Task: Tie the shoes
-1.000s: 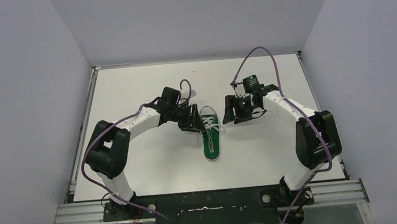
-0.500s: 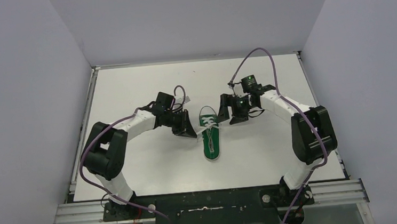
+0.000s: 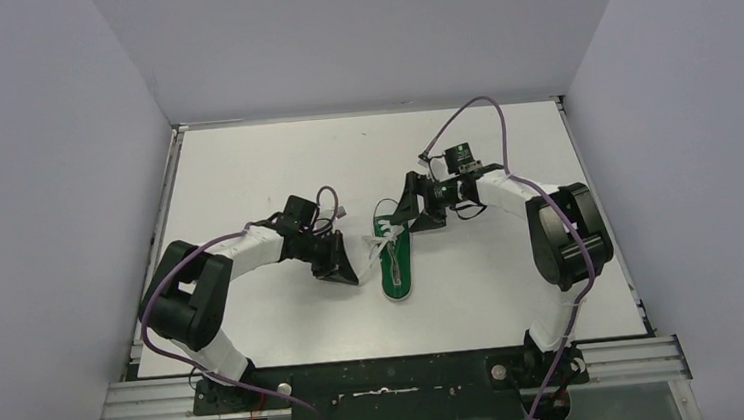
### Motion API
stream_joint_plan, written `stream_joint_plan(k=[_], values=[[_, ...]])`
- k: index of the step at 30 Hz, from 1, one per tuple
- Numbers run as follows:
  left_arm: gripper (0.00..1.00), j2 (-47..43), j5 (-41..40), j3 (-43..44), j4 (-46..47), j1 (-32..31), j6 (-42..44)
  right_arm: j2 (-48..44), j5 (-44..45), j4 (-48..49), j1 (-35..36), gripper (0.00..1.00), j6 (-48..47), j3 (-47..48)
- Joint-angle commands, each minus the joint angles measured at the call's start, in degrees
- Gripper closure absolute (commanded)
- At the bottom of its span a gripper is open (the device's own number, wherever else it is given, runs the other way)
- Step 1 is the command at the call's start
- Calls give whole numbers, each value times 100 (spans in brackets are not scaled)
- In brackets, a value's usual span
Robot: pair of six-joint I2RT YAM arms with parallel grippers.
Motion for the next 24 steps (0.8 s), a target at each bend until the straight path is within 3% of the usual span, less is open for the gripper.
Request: stream_joint_plan(k=[1,4,5,8,12,15,24], values=[[100,-170,272,-9,244,51,60,152,-366,560,-34,30,321,34],[100,-161,351,15,291,56,42,227,-388,695,-29,34,444,10],[95,-156,399,30,348,66,0,254,-393,734,-25,35,482,8],[66,-247,485,26,659,181,-240,327,-441,876,11,38,617,-27],[44,-179,682,-149,2090,458,-1039,341,-449,973,86,41,679,-118],[31,293,654,103,2588,614,-1599,340,-443,1108,97,45,767,-230],[29,1935,766,365,5277,657,-3605,281,-386,1133,81,52,819,-303]])
